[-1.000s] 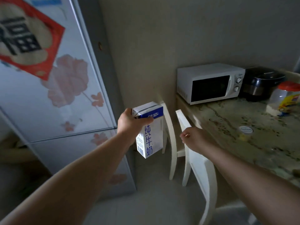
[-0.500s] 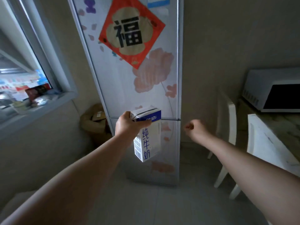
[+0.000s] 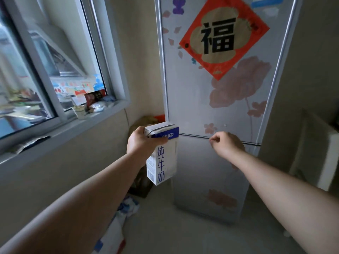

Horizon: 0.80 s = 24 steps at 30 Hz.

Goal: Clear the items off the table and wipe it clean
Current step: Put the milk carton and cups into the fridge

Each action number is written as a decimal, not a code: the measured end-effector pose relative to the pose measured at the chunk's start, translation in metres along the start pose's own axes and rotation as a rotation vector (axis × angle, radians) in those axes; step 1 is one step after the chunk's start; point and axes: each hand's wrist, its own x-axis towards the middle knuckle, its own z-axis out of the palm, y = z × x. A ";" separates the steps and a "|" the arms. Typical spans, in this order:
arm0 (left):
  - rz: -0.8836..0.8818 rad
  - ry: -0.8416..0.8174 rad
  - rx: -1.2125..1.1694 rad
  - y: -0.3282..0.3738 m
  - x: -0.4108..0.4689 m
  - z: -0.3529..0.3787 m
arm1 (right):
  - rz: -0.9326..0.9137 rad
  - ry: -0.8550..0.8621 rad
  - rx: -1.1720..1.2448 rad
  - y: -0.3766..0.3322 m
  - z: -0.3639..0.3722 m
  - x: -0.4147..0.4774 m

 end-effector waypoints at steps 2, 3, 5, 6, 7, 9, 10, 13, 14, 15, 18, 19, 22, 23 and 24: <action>-0.021 0.026 -0.005 -0.006 0.013 -0.013 | -0.028 -0.018 0.003 -0.022 0.012 0.010; -0.030 0.037 -0.004 -0.009 0.019 -0.019 | -0.050 -0.020 -0.001 -0.031 0.018 0.015; -0.038 0.051 -0.001 -0.014 0.031 -0.027 | -0.093 -0.014 -0.007 -0.046 0.028 0.026; -0.039 0.058 0.000 -0.017 0.040 -0.031 | -0.113 0.000 -0.021 -0.056 0.034 0.034; -0.040 0.063 0.002 -0.018 0.045 -0.033 | -0.129 0.019 -0.041 -0.060 0.037 0.038; -0.051 0.070 0.001 -0.023 0.064 -0.037 | -0.163 0.032 -0.073 -0.074 0.047 0.056; -0.057 0.069 0.000 -0.024 0.073 -0.038 | -0.175 0.032 -0.085 -0.080 0.050 0.064; -0.066 0.062 0.014 -0.031 0.106 -0.037 | -0.208 0.033 -0.086 -0.098 0.067 0.099; -0.072 0.061 0.012 -0.033 0.119 -0.037 | -0.222 0.036 -0.085 -0.105 0.072 0.112; -0.075 0.060 0.014 -0.033 0.130 -0.037 | -0.235 0.037 -0.097 -0.112 0.077 0.123; -0.087 0.046 0.008 -0.036 0.169 -0.037 | -0.300 0.050 -0.167 -0.132 0.090 0.158; -0.087 0.045 0.010 -0.036 0.177 -0.037 | -0.316 0.058 -0.190 -0.136 0.092 0.165; -0.081 0.055 -0.022 -0.037 0.212 -0.039 | -0.404 0.103 -0.267 -0.155 0.099 0.193; -0.080 0.058 -0.027 -0.038 0.223 -0.040 | -0.424 0.105 -0.300 -0.160 0.103 0.203; -0.076 0.058 -0.024 -0.037 0.231 -0.041 | -0.438 0.098 -0.332 -0.163 0.106 0.209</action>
